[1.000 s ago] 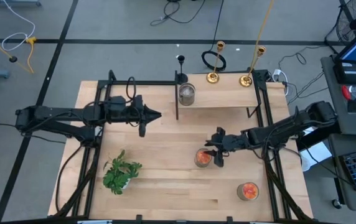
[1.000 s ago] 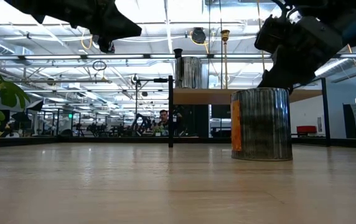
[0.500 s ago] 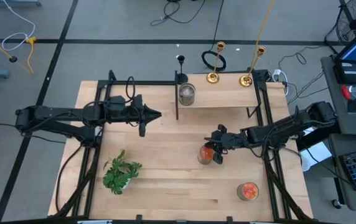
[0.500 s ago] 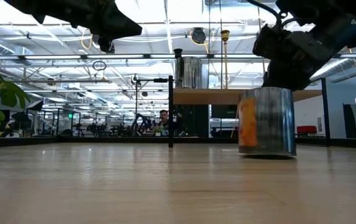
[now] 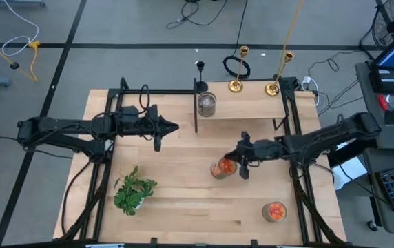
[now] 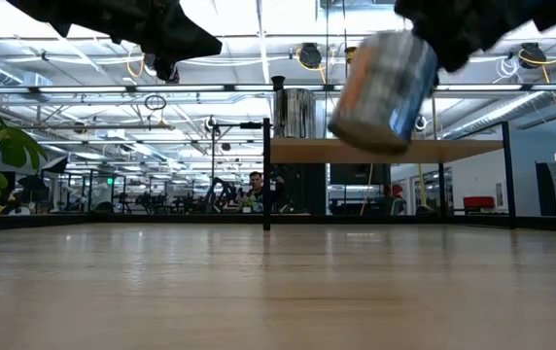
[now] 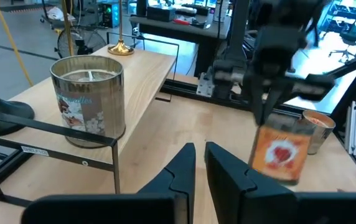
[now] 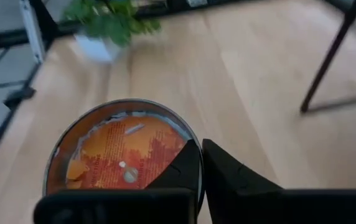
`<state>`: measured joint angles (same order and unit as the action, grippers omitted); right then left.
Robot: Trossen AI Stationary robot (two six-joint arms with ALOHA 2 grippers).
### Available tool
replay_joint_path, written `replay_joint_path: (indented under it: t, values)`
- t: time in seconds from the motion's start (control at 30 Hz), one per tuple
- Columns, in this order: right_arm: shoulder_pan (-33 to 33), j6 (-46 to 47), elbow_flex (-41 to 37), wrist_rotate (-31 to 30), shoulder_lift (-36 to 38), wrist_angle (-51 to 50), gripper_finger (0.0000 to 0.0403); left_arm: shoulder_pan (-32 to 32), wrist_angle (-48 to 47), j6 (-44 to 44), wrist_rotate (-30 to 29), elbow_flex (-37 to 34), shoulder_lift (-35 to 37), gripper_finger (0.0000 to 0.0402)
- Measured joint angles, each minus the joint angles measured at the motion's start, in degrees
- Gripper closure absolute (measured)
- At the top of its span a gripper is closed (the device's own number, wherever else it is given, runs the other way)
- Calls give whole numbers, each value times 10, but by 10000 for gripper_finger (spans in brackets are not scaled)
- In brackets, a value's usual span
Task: Pick & Place candle stick holders
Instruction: Put the top orange scented candle on the shelf
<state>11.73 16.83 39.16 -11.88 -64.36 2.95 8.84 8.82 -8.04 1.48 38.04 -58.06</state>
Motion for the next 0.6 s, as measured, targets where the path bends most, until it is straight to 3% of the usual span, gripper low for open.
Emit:
replay_joint_path:
  t: [0.1,0.27,0.43,0.6]
  values:
    - [0,-41,65,-12,4,-77,400,0,0,2,0,0,0,362]
    - [-22,-74,204,-90,4,-266,401,0,0,3,0,0,0,362]
    - [-99,-107,310,-92,5,-362,402,0,0,4,0,0,0,362]
    - [-213,-134,337,-92,1,-380,402,0,0,4,0,0,0,362]
